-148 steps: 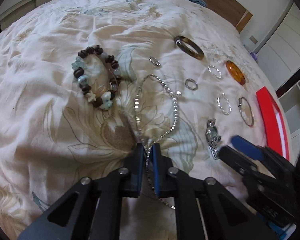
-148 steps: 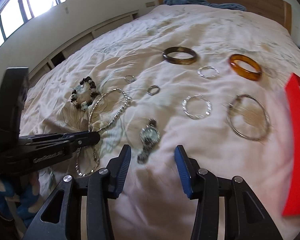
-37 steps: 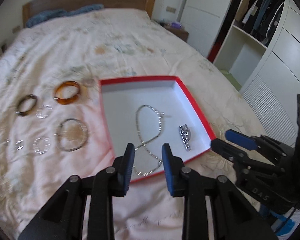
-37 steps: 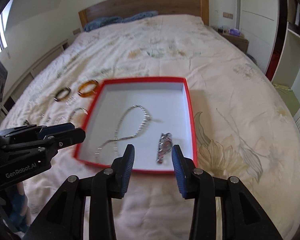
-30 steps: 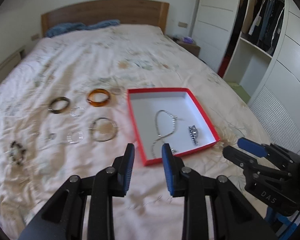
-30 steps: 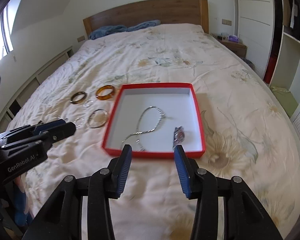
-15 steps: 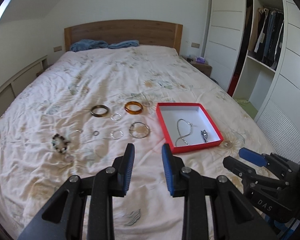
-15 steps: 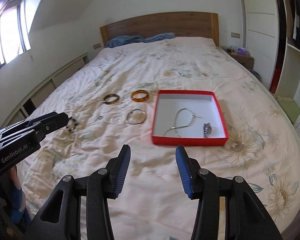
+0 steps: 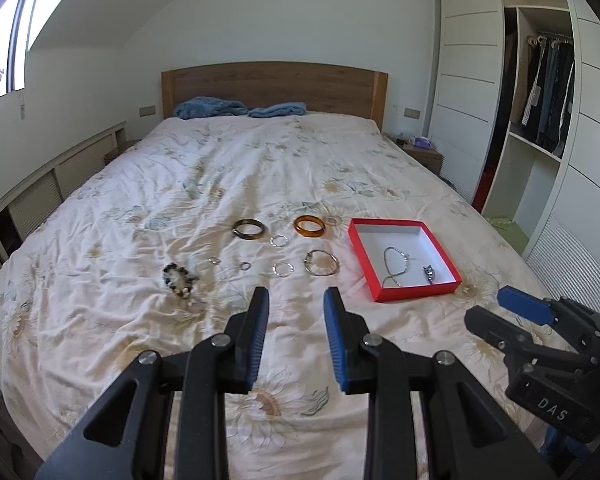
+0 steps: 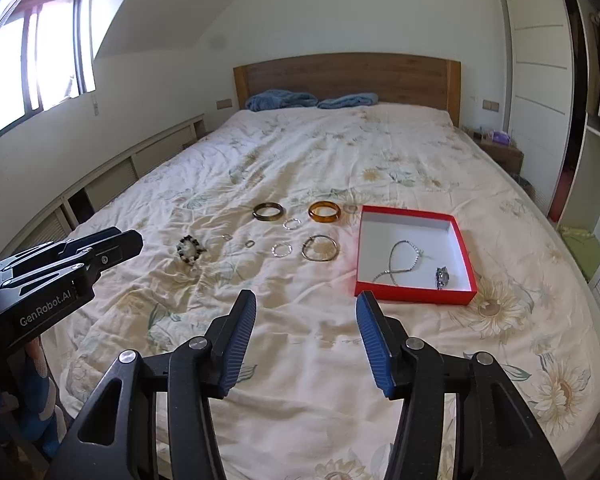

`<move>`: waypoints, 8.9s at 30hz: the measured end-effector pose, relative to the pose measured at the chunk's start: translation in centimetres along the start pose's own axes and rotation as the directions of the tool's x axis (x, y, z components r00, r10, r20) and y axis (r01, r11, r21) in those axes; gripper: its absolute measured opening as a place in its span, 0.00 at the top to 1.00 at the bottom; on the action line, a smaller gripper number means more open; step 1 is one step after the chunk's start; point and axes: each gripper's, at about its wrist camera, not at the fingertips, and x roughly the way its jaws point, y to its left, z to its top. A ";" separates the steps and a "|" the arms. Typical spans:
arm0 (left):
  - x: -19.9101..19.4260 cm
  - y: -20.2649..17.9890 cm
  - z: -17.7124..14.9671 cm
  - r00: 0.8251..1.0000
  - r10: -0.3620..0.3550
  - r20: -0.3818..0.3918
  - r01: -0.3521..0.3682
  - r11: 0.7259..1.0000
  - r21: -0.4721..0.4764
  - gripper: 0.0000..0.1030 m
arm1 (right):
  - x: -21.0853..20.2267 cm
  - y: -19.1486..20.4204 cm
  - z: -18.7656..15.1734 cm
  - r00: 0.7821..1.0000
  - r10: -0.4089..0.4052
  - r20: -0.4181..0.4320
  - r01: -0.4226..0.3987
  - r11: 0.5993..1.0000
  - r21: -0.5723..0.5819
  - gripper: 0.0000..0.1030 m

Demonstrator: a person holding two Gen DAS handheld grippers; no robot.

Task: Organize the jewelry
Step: 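Withdraw both tools from the box back toward the remaining jewelry, then grasp the beaded bracelet with the left tool, then grasp the twisted silver hoop earring with the right tool while the left tool holds the bracelet, then lower bracelet and hoop earring into the red box and open both tools, then withdraw both tools from the box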

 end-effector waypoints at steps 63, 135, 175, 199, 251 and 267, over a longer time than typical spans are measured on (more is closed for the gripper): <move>29.3 22.3 -1.7 0.927 0.144 -0.347 -0.254 0.921 -0.296 0.52 | 32.5 2.9 3.3 0.929 0.248 -0.275 -0.244 0.969 0.048 0.56; 19.8 23.3 -0.6 0.971 0.011 -0.240 -0.105 0.919 -0.381 0.90 | 35.4 6.0 2.5 0.859 0.365 -0.359 -0.345 0.931 0.121 0.95; 39.6 -15.8 8.6 0.862 -0.375 -0.342 0.377 0.924 -0.065 0.90 | 29.4 -24.7 5.5 0.976 0.073 -0.206 -0.021 0.969 0.248 0.95; 43.0 -16.8 4.6 0.811 -0.313 -0.493 0.347 0.938 -0.025 0.69 | 30.0 -24.6 3.0 0.944 -0.002 -0.330 0.063 0.983 0.173 0.82; 1.3 0.9 -0.9 1.000 -0.015 -0.019 0.015 1.000 0.023 0.54 | 0.7 0.7 -0.2 1.000 0.024 -0.005 -0.023 0.997 0.080 0.52; -2.6 3.9 -2.2 0.998 0.058 0.030 -0.058 0.998 0.004 0.54 | -1.9 4.5 -0.2 0.998 0.038 0.057 -0.039 0.999 0.019 0.51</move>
